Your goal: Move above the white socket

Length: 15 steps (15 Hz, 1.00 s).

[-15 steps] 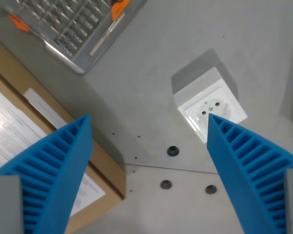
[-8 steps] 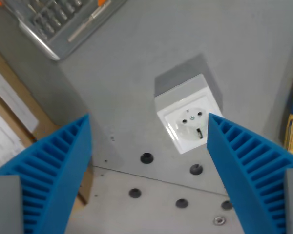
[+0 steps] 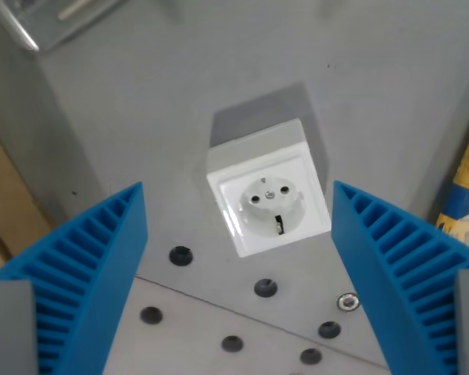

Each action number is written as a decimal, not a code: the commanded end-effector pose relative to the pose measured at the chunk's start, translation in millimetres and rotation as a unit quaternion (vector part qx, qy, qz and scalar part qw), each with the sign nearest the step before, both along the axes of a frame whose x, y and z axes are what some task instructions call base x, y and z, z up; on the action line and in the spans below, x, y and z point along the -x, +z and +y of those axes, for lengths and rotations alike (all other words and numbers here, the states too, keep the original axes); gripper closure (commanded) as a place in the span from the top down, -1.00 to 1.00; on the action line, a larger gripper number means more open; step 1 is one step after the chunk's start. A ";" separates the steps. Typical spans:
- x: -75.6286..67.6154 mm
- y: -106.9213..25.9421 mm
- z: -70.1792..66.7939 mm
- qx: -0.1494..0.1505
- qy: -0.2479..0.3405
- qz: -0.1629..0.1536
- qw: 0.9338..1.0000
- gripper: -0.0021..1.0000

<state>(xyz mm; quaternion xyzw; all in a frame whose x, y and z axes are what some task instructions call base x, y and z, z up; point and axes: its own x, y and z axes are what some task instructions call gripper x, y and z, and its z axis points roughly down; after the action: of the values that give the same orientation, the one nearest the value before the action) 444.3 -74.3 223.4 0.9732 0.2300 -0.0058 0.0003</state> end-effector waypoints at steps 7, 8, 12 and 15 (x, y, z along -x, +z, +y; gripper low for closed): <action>18.4 -31.9 -24.0 -0.026 0.151 -0.066 0.986 1.00; 19.6 -34.8 -25.9 -0.026 0.152 -0.067 0.986 1.00; 23.7 -44.4 -32.2 -0.029 0.157 -0.068 0.985 1.00; 26.5 -49.2 -35.5 -0.030 0.152 -0.069 0.985 1.00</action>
<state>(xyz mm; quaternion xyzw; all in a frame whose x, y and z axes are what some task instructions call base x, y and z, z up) 425.0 -105.0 178.4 0.9438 0.3304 -0.0032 0.0004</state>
